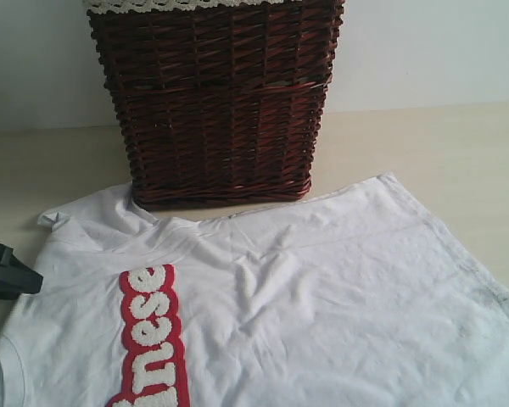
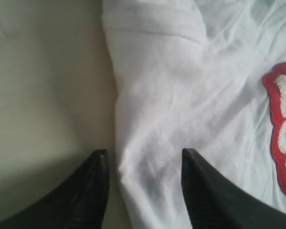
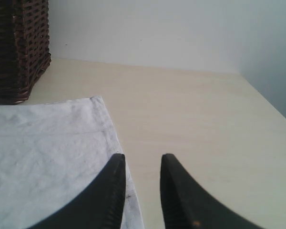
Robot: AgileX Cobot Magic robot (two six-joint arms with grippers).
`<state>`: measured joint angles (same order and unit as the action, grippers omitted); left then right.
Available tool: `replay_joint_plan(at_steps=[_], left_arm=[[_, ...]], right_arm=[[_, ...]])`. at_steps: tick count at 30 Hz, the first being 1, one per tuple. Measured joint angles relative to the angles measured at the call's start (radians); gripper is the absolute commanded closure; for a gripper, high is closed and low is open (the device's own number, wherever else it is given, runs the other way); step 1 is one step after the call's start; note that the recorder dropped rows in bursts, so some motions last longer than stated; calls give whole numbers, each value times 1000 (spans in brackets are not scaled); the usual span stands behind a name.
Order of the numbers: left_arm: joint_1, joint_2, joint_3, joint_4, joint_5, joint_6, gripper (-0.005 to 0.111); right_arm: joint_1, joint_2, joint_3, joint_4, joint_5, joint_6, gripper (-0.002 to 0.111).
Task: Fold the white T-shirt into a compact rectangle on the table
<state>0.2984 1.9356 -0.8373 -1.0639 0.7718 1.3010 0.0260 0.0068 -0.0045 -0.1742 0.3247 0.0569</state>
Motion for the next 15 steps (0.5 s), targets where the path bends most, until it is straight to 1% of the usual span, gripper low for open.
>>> replay_joint_plan(at_steps=[1,3,7,8,9,13,15], left_arm=[[0,1,0,-7,-2,2,62],[0,3,0,-16,-9,9,70],[0,9,0,-21,-23,18,95],[0,11,0,-21,-23,19,103],[0,12,0,-21,-23,22,106],[0,13,1,-24,-21,26,107],[0,13,1,-35,-21,54,107]], right_arm=[[0,0,0,0,0,0,81],[0,0,0,0,0,0,81],[0,0,0,0,0,0,81],[0,0,0,0,0,0,81],[0,0,0,0,0,0,81],[0,0,0,0,0,0,81],[0,0,0,0,0,0,81]])
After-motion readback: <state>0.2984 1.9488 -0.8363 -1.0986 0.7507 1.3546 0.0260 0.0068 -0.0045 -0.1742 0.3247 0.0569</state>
